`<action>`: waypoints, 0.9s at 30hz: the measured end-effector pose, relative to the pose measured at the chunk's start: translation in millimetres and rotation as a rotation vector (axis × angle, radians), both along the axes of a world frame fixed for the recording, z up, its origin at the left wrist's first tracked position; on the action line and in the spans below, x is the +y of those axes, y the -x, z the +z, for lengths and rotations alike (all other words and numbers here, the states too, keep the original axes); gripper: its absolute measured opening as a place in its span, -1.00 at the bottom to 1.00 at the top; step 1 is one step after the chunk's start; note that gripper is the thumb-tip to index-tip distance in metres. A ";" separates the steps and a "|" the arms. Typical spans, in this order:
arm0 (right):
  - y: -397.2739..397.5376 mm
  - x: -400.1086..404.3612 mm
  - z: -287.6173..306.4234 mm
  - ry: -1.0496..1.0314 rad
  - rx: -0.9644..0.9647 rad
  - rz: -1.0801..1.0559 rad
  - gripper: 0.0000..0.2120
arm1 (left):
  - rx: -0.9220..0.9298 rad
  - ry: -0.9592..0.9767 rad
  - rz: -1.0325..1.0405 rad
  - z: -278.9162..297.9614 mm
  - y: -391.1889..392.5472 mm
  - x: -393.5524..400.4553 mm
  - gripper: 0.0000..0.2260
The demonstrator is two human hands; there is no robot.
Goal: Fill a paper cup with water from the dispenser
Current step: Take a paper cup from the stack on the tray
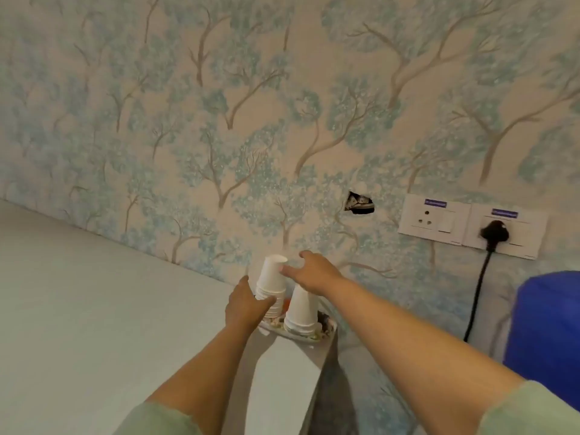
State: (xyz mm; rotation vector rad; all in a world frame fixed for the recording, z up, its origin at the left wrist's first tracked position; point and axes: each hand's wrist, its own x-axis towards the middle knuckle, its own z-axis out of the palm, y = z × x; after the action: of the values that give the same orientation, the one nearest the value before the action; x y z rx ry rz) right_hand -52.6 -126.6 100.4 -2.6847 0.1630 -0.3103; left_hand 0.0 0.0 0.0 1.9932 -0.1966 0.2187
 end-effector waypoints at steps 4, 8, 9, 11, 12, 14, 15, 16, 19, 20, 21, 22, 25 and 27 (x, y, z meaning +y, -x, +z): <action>-40.4 2.0 -10.9 0.321 -0.050 -0.059 -0.24 | 0.016 0.050 -0.069 -5.6 -43.8 -9.6 -0.21; -87.2 7.4 -12.3 0.618 -0.108 -0.008 -0.31 | 0.089 0.232 -0.167 -28.3 -79.4 -21.6 -0.22; -99.3 8.3 -12.2 0.625 -0.086 -0.007 -0.31 | 0.097 0.277 -0.187 -34.8 -87.0 -25.2 -0.28; -118.1 12.4 -12.5 0.632 -0.041 -0.023 -0.31 | 0.076 0.278 -0.233 -41.2 -97.5 -29.5 -0.30; -124.1 15.2 -12.7 0.647 -0.032 -0.039 -0.31 | 0.063 0.275 -0.247 -41.6 -98.9 -30.5 -0.29; -134.4 18.8 -15.8 0.684 -0.012 -0.077 -0.30 | 0.070 0.303 -0.276 -41.4 -100.4 -30.9 -0.30; -137.5 19.7 -16.6 0.698 -0.017 -0.091 -0.29 | 0.066 0.299 -0.282 -40.3 -99.9 -30.6 -0.31; -140.1 19.2 -18.3 0.701 -0.025 -0.106 -0.29 | 0.059 0.282 -0.287 -40.2 -97.9 -29.6 -0.31; -143.9 19.2 -15.5 0.679 -0.025 -0.147 -0.30 | 0.041 0.233 -0.293 -40.3 -94.3 -26.8 -0.29; -144.7 19.0 -14.8 0.677 -0.011 -0.159 -0.31 | 0.040 0.232 -0.294 -39.3 -93.7 -26.2 -0.30; -144.7 18.9 -15.1 0.677 0.010 -0.167 -0.32 | 0.043 0.230 -0.287 -39.0 -94.5 -26.1 -0.31; -144.3 17.8 -16.9 0.670 0.028 -0.168 -0.34 | 0.048 0.231 -0.277 -39.4 -94.4 -26.8 -0.31; -142.9 11.1 -24.4 0.623 -0.019 -0.102 -0.42 | 0.051 0.199 -0.258 -38.1 -91.6 -28.1 -0.30; -141.6 7.3 -26.7 0.581 -0.078 -0.016 -0.49 | 0.049 0.177 -0.270 -36.8 -90.7 -28.1 -0.28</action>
State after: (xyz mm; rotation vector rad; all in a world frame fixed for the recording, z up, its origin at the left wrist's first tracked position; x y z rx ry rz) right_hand 89.0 -119.3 73.7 -3.2365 0.0771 -0.5356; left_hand 90.7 -28.1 -36.8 1.7730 -0.3982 0.0133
